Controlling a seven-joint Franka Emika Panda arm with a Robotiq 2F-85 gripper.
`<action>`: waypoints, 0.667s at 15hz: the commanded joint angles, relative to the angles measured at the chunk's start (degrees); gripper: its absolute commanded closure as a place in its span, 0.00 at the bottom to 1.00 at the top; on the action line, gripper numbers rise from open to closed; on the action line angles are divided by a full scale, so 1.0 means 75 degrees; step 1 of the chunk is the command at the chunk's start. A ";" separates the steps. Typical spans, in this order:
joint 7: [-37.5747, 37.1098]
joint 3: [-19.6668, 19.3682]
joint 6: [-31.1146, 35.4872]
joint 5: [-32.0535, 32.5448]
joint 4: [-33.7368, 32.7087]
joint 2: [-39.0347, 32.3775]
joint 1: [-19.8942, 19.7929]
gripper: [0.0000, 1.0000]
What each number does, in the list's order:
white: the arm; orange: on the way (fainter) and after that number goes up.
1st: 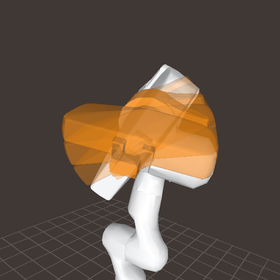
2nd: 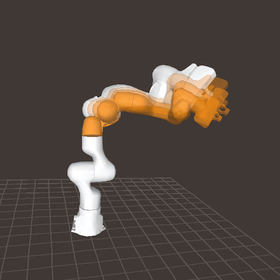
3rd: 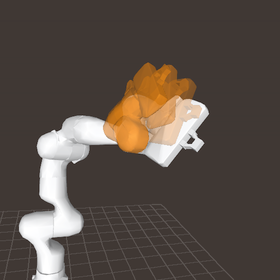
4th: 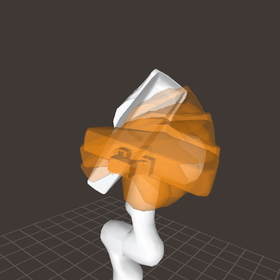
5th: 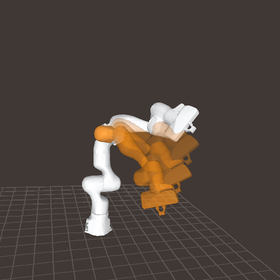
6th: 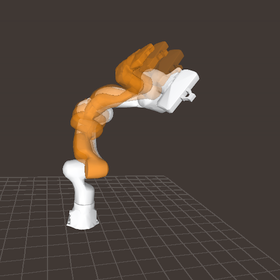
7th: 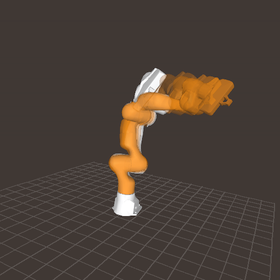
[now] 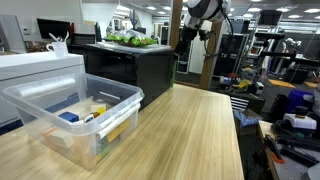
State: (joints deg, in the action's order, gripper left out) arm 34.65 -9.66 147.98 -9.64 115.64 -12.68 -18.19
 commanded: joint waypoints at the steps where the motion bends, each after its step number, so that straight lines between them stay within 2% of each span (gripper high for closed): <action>1: 0.0394 0.0190 -0.0310 -0.0309 -0.0335 -0.0194 -0.0243 0.00; 9: 0.0361 0.0354 -0.0706 -0.0350 -0.0685 -0.0405 -0.0298 0.02; 10: 0.0373 0.0370 -0.0709 -0.0366 -0.0685 -0.0402 -0.0306 0.19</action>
State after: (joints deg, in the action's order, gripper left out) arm 34.68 -8.07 143.84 -10.37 111.57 -15.29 -19.22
